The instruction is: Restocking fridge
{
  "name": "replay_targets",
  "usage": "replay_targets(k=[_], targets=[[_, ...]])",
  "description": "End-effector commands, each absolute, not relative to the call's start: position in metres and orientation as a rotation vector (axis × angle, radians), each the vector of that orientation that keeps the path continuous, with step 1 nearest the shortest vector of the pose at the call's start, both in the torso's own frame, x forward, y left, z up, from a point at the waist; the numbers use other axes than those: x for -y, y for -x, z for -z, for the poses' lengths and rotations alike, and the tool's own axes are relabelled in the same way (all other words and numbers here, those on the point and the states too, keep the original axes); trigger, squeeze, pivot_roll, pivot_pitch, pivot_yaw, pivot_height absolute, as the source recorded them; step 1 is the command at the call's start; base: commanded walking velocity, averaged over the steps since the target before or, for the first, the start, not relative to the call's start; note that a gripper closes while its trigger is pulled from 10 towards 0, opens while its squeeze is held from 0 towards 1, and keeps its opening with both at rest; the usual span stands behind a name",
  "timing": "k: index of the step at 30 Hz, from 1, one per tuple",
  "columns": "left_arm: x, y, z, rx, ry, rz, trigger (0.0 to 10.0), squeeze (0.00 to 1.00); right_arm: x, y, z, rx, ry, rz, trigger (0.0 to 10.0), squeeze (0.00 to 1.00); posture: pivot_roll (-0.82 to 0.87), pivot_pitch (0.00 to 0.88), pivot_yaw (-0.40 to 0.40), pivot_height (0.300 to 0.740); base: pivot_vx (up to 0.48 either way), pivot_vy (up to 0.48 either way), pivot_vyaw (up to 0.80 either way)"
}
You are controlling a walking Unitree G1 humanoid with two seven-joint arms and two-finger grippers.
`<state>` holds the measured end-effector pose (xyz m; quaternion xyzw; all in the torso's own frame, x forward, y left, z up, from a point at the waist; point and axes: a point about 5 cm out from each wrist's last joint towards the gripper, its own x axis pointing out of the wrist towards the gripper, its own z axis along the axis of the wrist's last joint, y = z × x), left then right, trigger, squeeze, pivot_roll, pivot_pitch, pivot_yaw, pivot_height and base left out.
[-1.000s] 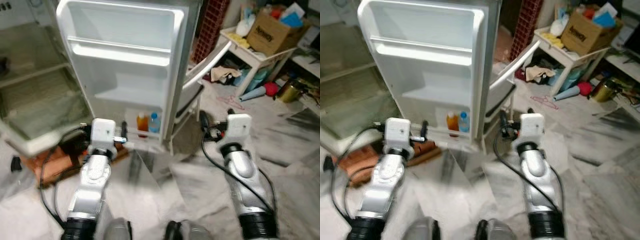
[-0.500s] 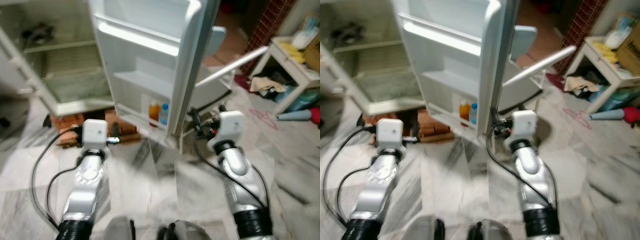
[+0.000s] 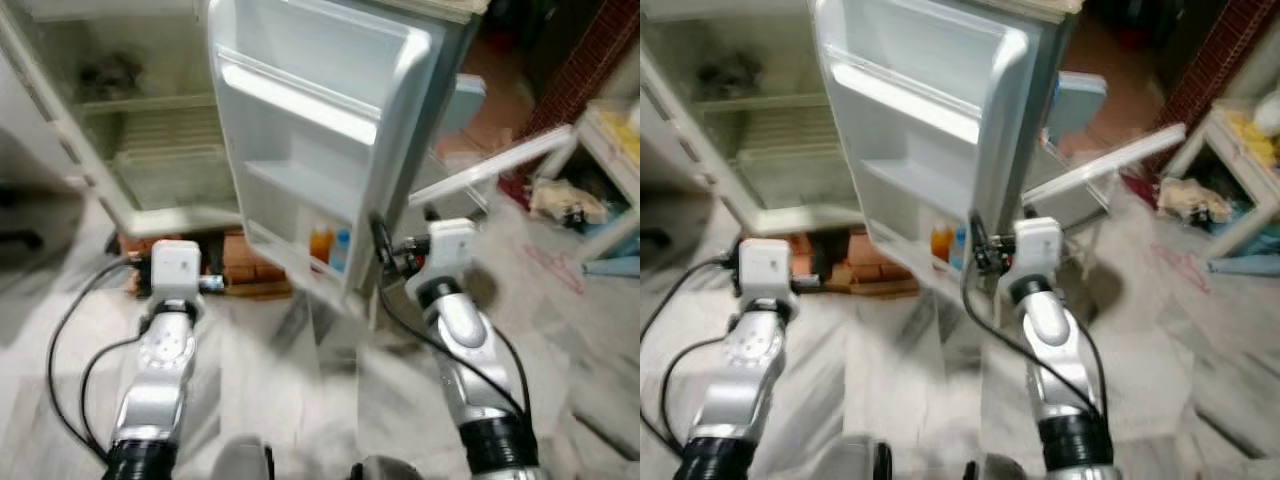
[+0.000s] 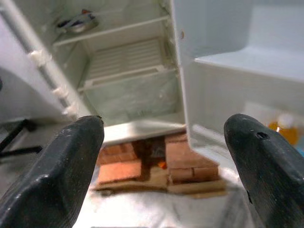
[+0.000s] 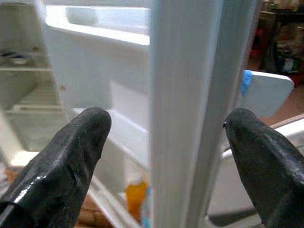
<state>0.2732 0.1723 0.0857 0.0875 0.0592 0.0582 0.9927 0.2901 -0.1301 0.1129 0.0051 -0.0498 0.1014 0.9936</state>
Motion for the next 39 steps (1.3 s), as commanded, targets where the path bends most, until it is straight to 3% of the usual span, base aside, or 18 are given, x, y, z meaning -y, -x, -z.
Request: replay_targets(k=[1,13,25,31,39], targets=[[-0.163,-0.274,-0.086,-0.119,-0.150,-0.098,10.0,0.00,0.144,-0.291,-0.112,0.098,0.011,-0.154,10.0,0.00,0.05,0.095,-0.024,0.740,0.315,0.000,0.00],[-0.158,-0.275,-0.089,-0.092,-0.147,-0.071,10.0,0.00,0.151,-0.295,-0.115,0.116,0.037,-0.119,10.0,0.00,0.05,0.089,-0.029,0.740,0.026,0.000,0.00],[-0.159,-0.274,-0.089,-0.097,-0.152,-0.076,10.0,0.00,0.151,-0.299,-0.116,0.120,0.009,-0.109,10.0,0.00,0.06,0.096,-0.027,0.740,0.000,-0.422,0.60],[-0.160,-0.275,-0.089,-0.100,-0.134,-0.086,10.0,0.00,0.150,-0.301,-0.116,0.119,0.029,-0.121,10.0,0.00,0.06,0.111,-0.026,0.740,0.000,0.000,0.00],[-0.169,-0.264,-0.082,-0.160,-0.100,-0.125,10.0,0.00,0.142,-0.312,-0.118,0.137,0.011,-0.096,10.0,0.00,0.06,0.105,-0.021,0.740,0.000,0.000,0.75]])
